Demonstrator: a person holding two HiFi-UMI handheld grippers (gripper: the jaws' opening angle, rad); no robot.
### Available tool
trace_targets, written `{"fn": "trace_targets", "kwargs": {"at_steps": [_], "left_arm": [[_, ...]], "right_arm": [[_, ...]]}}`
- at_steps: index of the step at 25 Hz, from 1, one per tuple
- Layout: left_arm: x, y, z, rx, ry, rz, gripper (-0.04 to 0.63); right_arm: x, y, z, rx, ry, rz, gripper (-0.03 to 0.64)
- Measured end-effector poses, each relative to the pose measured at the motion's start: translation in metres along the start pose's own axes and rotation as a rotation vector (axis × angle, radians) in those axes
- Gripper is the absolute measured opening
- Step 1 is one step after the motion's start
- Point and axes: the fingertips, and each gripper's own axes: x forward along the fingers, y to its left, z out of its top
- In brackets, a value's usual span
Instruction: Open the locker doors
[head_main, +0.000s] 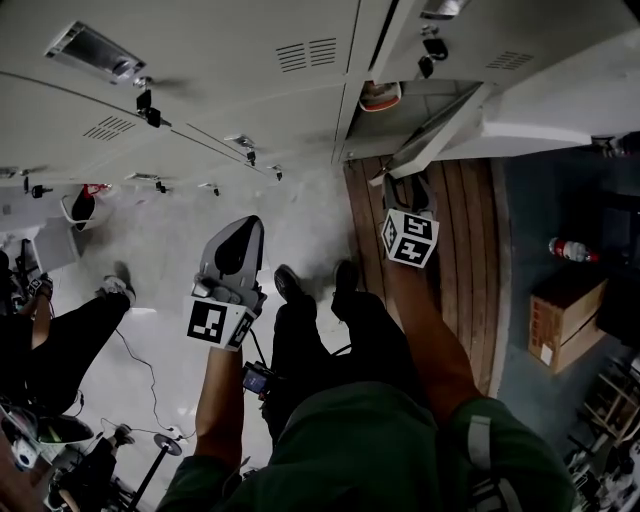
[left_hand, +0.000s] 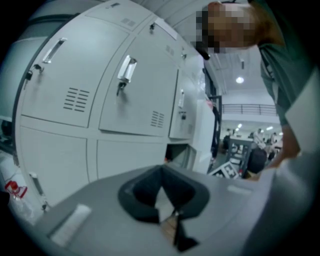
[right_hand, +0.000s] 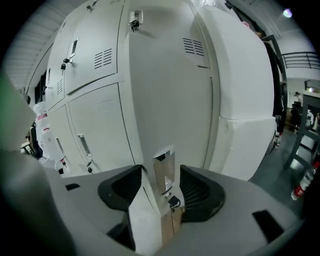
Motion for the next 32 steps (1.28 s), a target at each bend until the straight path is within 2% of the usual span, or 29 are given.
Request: {"fn": "trace_targets", "kwargs": {"at_steps": [5,7,8,10,16,20,23,25,29,32], "left_arm": [[-0.007,-0.001,-0.002,-0.004,0.006,0.001,-0.002],[-0.010,-0.001,-0.005,0.000,0.013,0.000,-0.002],[-0.011,-0.001,-0.006,0.000,0.018,0.001,-0.002],[-0.013,-0.002,-0.007,-0.007,0.027,0.007,-0.002],[-0.013,-0.004,0.008,-0.005,0.025,0.015,-0.002],[-0.018,-0.002,0.020,0.000,0.009,0.027,-0.002],[-0.026,0.003,0.024,0.004,0.001,0.048,-0.002],[-0.033,0.008,0.030,-0.010,-0.013,0.074,-0.002],[-0.059,0.022,0.034,-0.033,-0.028,0.131,-0.002],[-0.081,0.035,0.038,-0.038,-0.053,0.177,-0.002]], "right_arm": [[-0.023,-0.022,-0.013,-0.004,0.012,-0.029,0.231],[-0.034,-0.034,-0.019,-0.001,0.018,-0.045,0.211],[-0.039,-0.039,-0.022,-0.003,0.024,-0.053,0.190],[-0.048,-0.051,-0.027,-0.001,0.040,-0.080,0.100],[-0.061,-0.088,-0.034,0.017,0.100,-0.138,0.097],[-0.071,-0.121,-0.038,0.088,0.129,-0.208,0.087],[-0.073,-0.135,-0.039,0.115,0.146,-0.220,0.087],[-0.078,-0.141,-0.042,0.169,0.154,-0.226,0.087],[-0.093,-0.128,-0.061,0.240,0.182,-0.240,0.063],[-0.082,-0.079,-0.054,0.167,0.173,-0.130,0.046]]}}
